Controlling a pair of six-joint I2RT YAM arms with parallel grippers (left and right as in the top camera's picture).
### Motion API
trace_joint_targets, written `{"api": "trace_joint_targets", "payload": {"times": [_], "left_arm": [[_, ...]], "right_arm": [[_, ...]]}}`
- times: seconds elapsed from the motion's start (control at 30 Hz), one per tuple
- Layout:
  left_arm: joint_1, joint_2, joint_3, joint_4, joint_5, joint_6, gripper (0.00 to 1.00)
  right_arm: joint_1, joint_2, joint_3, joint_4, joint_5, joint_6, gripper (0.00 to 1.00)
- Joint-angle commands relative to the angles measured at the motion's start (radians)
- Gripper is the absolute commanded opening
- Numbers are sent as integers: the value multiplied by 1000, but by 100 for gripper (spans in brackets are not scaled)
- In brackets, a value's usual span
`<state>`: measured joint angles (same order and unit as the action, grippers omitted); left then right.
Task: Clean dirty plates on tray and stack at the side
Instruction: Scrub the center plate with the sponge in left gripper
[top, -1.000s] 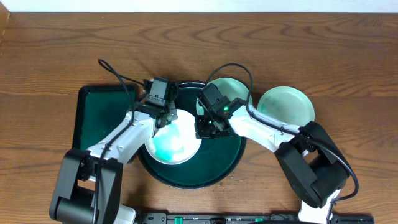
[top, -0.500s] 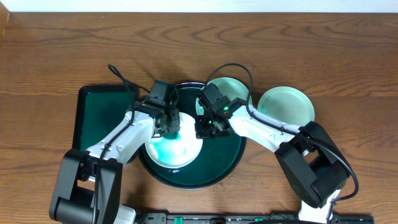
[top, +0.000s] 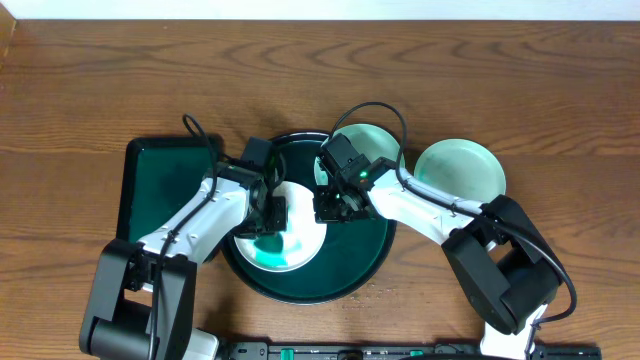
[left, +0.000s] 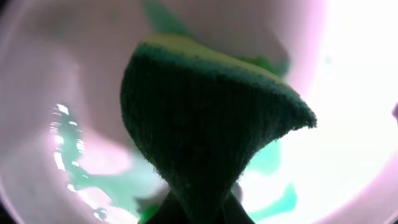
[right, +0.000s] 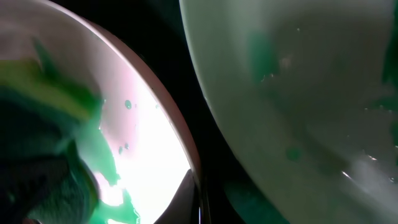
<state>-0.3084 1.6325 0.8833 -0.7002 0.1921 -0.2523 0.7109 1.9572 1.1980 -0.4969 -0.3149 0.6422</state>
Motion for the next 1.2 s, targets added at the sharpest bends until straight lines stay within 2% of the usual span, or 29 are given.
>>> {"api": "trace_joint_targets", "payload": {"times": [0.0,0.07,0.17,0.3,0.37,0.43,0.5,0.57,0.67,0.9,0.93,1.07,1.17], "left_arm": [[1,14,-12,-7,129,143,7],[1,14,-12,16,175,211,7],[2,14,-12,60,101,203,7],[2,14,-12,97,-182,39,7],[2,14,-12,94,-377,-92,7],[2,14,-12,77,-459,-154,7],[2,14,-12,48,-473,-173,7],[2,14,-12,11,-455,-172,7],[2,14,-12,-46,-336,-150,7],[2,13,-11,-23,285,179,7],[2,13,-11,-11,338,202,7],[3,13,-11,66,361,208,7],[4,13,-11,131,292,206,7]], "right_arm": [[-6,20,14,0,-1,-8,1],[-6,20,14,0,-1,-8,1],[-7,20,14,-1,-5,-8,1],[-10,20,14,-2,-5,-8,1],[-10,20,14,-2,-8,-8,1],[-10,20,14,-2,-8,-8,1],[-10,20,14,-1,-8,-8,1],[-11,20,14,-1,-8,-8,1],[-14,20,14,-2,-8,-8,1],[-16,20,14,-8,-10,-12,1],[-16,20,14,-9,-14,-12,1],[-18,20,14,-9,-27,-23,1],[-21,20,14,-9,-28,-23,1]]}}
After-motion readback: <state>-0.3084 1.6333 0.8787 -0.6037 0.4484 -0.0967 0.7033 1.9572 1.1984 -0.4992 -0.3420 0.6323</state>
